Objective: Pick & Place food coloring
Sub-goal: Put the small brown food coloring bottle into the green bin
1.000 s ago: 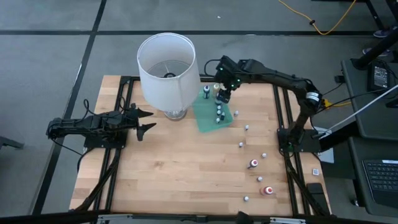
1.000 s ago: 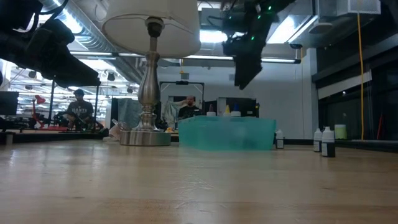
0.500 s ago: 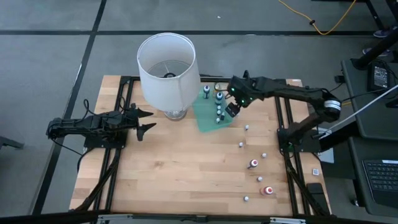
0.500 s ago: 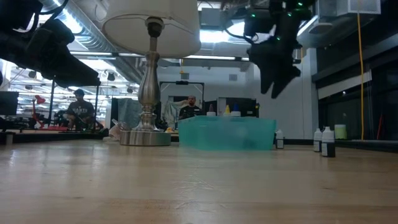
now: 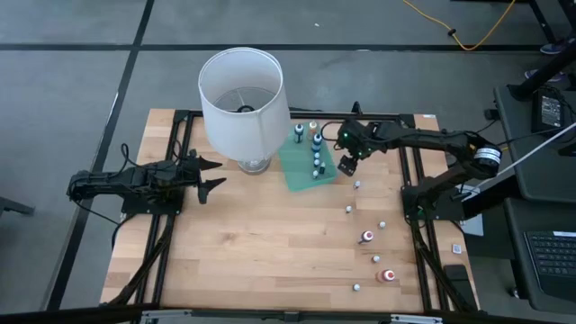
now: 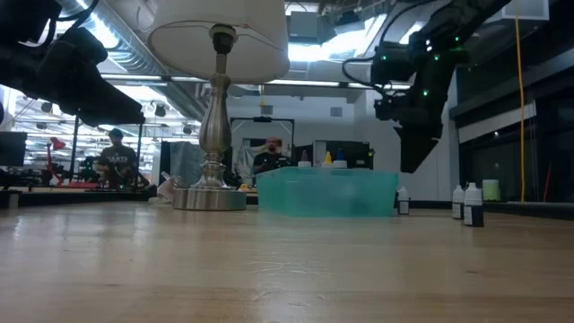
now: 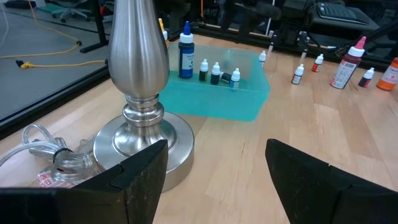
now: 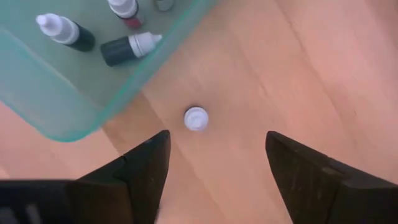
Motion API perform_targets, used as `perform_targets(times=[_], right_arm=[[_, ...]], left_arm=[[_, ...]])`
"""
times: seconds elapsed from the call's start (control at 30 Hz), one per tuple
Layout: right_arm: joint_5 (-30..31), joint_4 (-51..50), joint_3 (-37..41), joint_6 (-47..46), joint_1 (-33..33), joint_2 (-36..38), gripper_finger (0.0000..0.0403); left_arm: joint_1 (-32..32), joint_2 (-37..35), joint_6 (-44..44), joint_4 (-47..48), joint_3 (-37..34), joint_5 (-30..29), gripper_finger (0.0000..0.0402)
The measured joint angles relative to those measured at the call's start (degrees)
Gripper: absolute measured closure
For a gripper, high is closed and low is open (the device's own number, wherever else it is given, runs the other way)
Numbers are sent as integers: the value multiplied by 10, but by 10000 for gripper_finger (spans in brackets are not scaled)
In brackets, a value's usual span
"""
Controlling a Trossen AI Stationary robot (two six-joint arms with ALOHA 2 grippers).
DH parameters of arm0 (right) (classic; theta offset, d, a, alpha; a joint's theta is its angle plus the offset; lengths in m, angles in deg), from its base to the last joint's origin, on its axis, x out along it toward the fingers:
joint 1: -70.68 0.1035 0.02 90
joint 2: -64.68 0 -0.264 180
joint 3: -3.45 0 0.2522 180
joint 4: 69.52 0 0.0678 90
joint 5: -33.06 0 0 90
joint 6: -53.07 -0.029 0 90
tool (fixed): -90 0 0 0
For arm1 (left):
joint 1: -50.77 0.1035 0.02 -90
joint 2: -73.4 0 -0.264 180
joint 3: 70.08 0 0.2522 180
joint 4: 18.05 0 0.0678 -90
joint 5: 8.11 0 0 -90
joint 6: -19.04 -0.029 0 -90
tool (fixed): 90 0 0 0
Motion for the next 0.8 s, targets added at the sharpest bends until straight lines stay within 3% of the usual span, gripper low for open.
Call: perform_targets(times=[0.8], right_arm=[[-39, 90, 38, 45, -23, -81, 138]], left_arm=[[0, 0, 0, 0, 0, 0, 133]])
